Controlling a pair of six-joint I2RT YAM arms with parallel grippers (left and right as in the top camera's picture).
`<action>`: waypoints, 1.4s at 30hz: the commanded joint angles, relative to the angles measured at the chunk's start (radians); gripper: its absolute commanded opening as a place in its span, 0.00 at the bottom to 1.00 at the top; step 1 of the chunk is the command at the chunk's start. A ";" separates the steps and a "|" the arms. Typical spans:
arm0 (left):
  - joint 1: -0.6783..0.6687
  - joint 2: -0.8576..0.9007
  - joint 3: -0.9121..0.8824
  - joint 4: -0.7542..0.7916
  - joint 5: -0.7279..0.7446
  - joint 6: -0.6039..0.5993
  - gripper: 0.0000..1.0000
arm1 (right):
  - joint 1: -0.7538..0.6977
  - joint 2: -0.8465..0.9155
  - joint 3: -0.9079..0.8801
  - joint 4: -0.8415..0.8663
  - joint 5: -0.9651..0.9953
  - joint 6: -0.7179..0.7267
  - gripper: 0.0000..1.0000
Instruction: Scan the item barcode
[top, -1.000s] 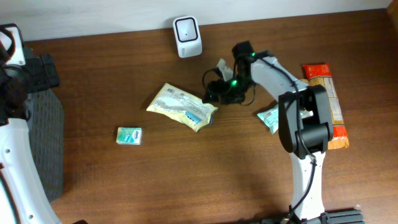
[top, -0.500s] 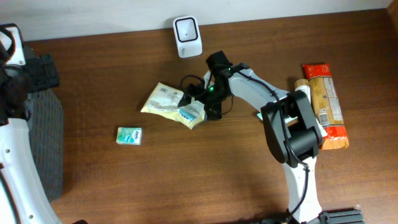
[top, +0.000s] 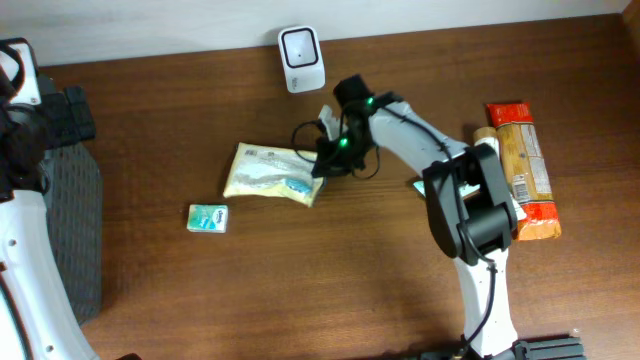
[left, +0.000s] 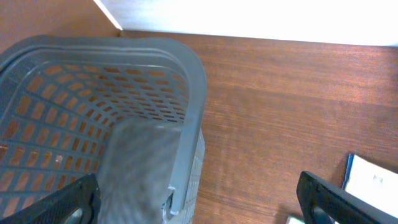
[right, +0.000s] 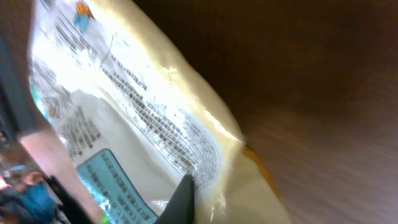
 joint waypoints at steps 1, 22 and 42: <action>0.004 -0.004 0.005 0.003 0.000 0.016 0.99 | -0.061 0.008 0.121 -0.104 0.217 -0.263 0.18; 0.004 -0.004 0.005 0.003 0.000 0.016 0.99 | 0.121 0.010 -0.097 0.167 0.262 0.601 0.75; 0.004 -0.004 0.005 0.003 0.000 0.016 0.99 | 0.248 0.008 -0.093 0.273 0.310 0.519 0.04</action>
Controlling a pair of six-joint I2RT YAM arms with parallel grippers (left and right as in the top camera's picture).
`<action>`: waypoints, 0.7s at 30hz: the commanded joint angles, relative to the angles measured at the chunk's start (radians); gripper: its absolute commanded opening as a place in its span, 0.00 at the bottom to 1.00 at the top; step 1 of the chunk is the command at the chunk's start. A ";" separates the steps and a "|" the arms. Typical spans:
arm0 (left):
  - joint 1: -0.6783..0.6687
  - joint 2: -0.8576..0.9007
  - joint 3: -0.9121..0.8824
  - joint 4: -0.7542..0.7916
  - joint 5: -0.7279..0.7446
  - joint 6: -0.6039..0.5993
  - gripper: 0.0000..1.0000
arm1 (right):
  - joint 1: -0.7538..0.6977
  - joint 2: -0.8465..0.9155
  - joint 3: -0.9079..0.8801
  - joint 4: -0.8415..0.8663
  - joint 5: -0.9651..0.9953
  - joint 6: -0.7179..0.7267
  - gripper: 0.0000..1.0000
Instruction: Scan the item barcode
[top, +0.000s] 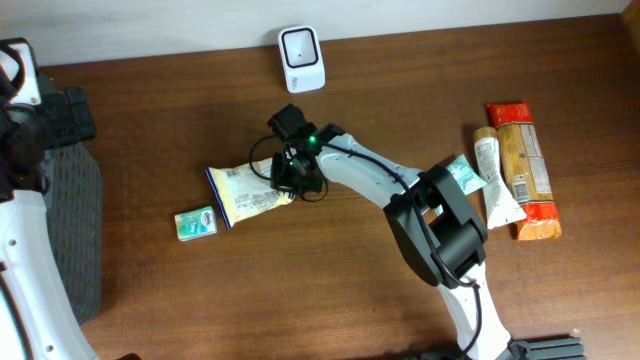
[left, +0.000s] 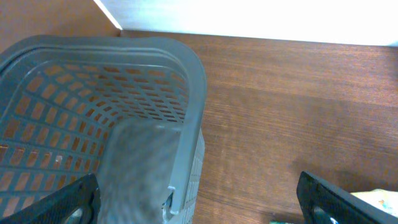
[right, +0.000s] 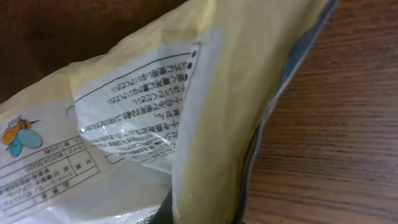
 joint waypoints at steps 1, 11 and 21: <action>0.004 -0.004 0.005 0.002 0.001 0.016 0.99 | -0.058 0.017 -0.012 0.019 -0.130 -0.226 0.04; 0.004 -0.004 0.005 0.002 0.001 0.016 0.99 | -0.307 -0.283 -0.006 0.014 -0.421 -0.481 0.04; 0.004 -0.004 0.005 0.002 0.001 0.016 0.99 | -0.374 -0.554 -0.006 -0.143 0.073 -0.303 0.04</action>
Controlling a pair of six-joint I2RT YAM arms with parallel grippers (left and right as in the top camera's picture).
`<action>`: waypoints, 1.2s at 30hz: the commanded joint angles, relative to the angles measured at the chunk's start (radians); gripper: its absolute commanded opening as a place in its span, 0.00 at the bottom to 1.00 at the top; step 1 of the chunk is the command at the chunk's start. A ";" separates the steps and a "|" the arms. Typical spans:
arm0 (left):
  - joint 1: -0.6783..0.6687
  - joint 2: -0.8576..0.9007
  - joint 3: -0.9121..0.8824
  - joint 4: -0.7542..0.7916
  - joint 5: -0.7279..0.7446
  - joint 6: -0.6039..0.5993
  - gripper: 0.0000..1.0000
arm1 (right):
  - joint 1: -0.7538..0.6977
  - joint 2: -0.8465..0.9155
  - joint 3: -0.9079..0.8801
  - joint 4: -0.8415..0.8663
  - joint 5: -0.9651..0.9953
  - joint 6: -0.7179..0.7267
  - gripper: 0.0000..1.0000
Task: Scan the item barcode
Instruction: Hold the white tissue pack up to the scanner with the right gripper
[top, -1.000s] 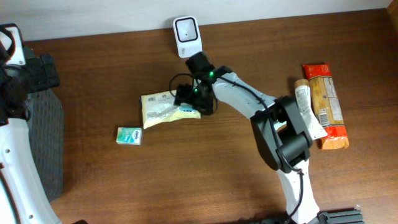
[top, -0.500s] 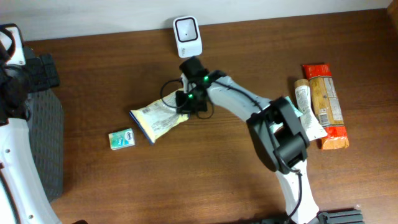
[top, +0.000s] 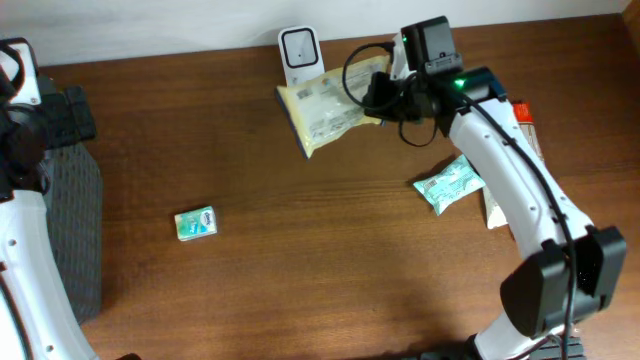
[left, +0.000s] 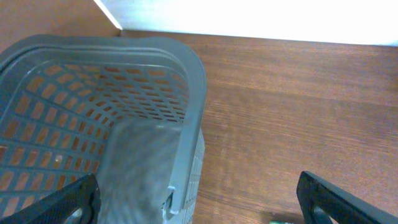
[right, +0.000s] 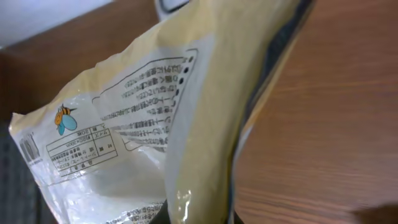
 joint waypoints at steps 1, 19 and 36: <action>0.004 -0.004 0.005 0.002 0.000 0.016 0.99 | 0.004 -0.080 0.008 0.003 0.087 0.016 0.04; 0.004 -0.004 0.005 0.002 0.000 0.016 0.99 | 0.329 0.338 0.008 1.393 1.133 -1.517 0.04; 0.004 -0.004 0.005 0.002 0.000 0.016 0.99 | 0.217 0.592 0.205 1.706 0.581 -1.659 0.04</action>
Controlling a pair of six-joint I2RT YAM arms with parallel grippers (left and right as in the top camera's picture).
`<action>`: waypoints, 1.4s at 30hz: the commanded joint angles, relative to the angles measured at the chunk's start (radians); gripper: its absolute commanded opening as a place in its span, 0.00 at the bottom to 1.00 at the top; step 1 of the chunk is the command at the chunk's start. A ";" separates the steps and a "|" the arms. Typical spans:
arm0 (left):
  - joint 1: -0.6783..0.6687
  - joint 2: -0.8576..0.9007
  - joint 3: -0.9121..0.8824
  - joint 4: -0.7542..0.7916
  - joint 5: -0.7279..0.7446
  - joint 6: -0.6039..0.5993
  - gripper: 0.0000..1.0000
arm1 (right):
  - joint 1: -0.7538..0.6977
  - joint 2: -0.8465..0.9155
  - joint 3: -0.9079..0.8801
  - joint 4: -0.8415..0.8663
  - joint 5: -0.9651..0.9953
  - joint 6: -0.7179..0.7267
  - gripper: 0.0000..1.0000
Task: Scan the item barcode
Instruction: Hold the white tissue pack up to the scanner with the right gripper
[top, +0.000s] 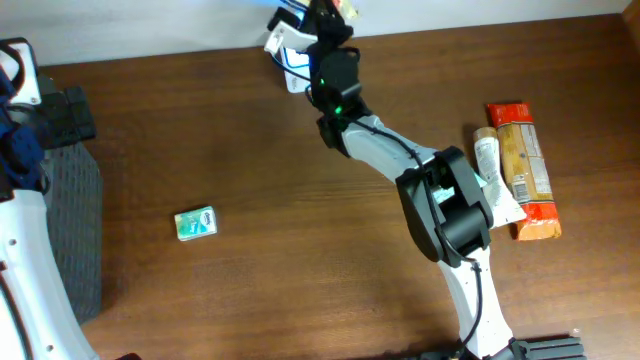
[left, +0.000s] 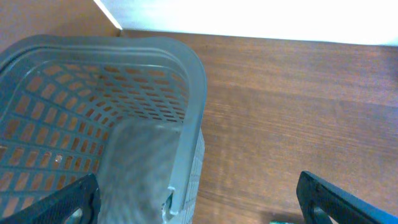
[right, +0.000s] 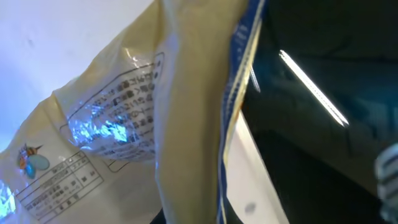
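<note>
A pale yellow bag (right: 118, 124) with printed labels fills the right wrist view, and my right gripper (right: 186, 216) is shut on its folded edge. Close behind the bag is the white scanner (right: 273, 180) with its dark face (right: 323, 81). From overhead the right gripper (top: 320, 22) is at the table's far edge, over the scanner (top: 283, 48), and the bag is almost hidden there. My left gripper (left: 199, 205) stands open over the grey basket's rim (left: 186, 81), holding nothing.
A small green box (top: 195, 222) lies left of the table's middle. Orange-and-red snack packs (top: 522, 170) and a white tube (top: 485, 160) lie at the right. The basket (top: 70, 230) stands at the left edge, under the left arm.
My right gripper has moved left and farther back with the bag, from right of the scanner to right over it. The bag now sits close against the scanner's face. The left arm is unchanged.
My right gripper was at the bag lying on the table left of the middle, then gripped it and shifted it left. Later it held the bag up in front of the scanner. Now the bag is pressed close to the scanner at the back edge.
</note>
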 joint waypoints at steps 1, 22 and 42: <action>0.004 -0.005 0.006 0.003 0.000 0.016 0.99 | -0.016 0.055 0.163 -0.051 -0.100 0.054 0.04; 0.004 -0.005 0.006 0.003 0.000 0.016 0.99 | -0.048 0.202 0.228 -0.097 -0.088 0.080 0.04; 0.004 -0.005 0.006 0.003 0.000 0.016 0.99 | 0.013 0.232 0.227 -0.152 0.040 0.096 0.04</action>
